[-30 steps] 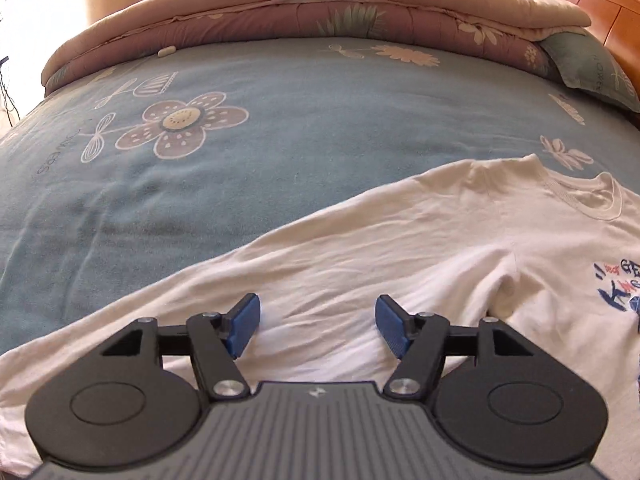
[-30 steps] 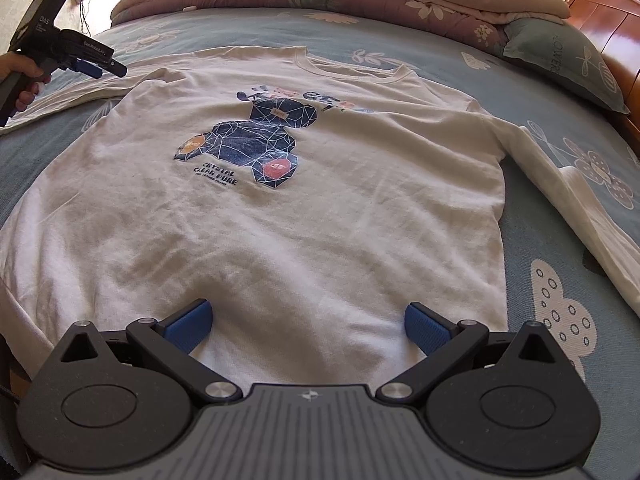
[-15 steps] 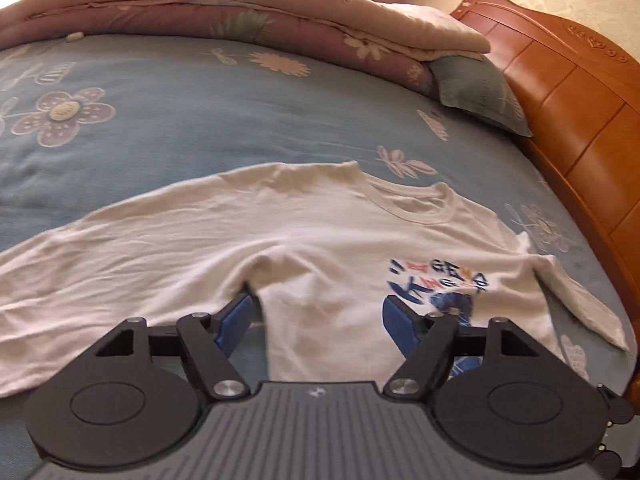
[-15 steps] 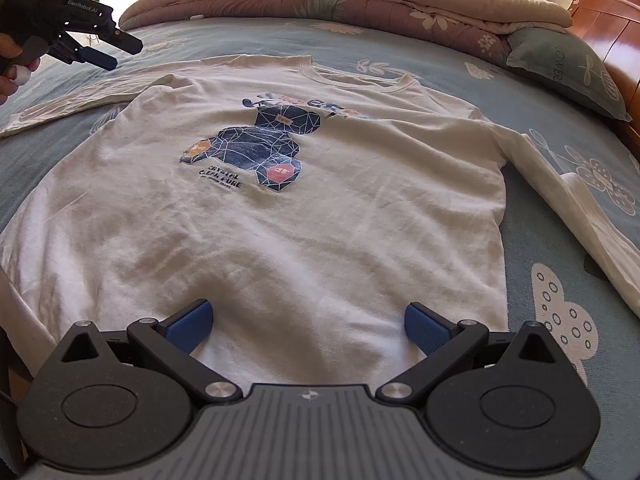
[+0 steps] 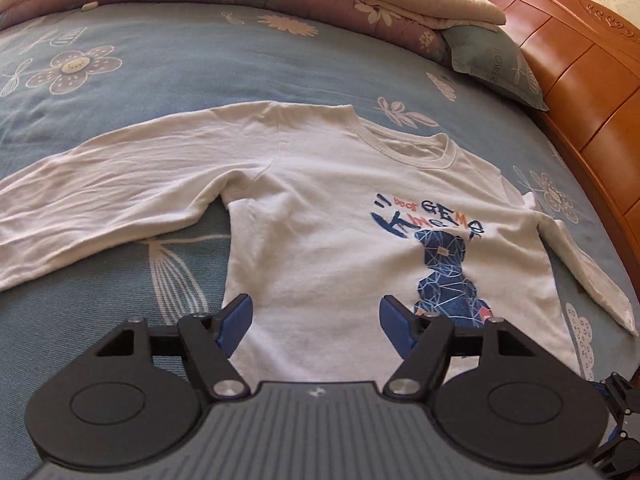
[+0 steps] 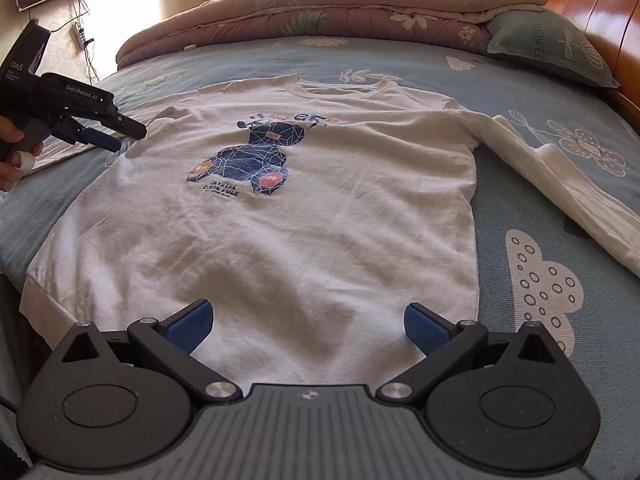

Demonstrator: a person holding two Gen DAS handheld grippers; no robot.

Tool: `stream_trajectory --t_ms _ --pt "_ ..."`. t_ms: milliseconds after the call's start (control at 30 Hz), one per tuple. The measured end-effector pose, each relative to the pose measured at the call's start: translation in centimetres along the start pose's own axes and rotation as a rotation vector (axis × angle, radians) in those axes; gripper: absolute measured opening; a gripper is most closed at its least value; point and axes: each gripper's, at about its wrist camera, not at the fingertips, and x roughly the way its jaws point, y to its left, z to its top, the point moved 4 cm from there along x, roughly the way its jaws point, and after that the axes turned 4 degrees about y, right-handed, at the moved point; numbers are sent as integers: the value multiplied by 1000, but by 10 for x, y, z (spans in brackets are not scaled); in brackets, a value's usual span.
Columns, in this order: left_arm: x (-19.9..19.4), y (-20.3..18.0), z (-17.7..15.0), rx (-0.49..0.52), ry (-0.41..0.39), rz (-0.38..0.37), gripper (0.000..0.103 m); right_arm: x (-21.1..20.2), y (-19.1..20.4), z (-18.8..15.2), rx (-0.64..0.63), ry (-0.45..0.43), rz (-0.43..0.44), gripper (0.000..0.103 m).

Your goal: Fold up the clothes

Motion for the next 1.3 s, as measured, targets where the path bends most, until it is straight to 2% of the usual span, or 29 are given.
stream_trajectory --t_ms 167,333,400,533,567,600,833,900,1000,1133,1300 --pt "-9 -41 17 95 -65 -56 79 7 9 -14 -68 1 -42 103" --pt "29 -74 33 174 -70 -85 80 2 5 -20 -40 0 -84 103" --pt "50 -78 34 192 -59 -72 80 1 5 -21 -32 0 -93 103" --pt "96 -58 26 161 9 -27 80 2 7 -19 -18 17 -115 103" --pt "96 -56 24 179 -9 -50 82 2 7 -18 -14 23 -117 103" --pt "97 -53 21 196 -27 -74 91 3 7 -17 -11 29 -120 103" --pt "94 -45 3 298 -144 -191 102 6 10 -13 22 49 -154 103" --pt "95 -48 3 317 -144 -181 102 7 11 -10 36 65 -170 103" --pt "88 -53 4 327 -102 -132 102 7 12 1 73 124 -176 103" --pt "78 -53 5 321 -108 -139 102 3 12 30 99 31 -158 103" --pt "82 -50 2 314 -64 -113 102 28 20 43 24 28 -177 103"
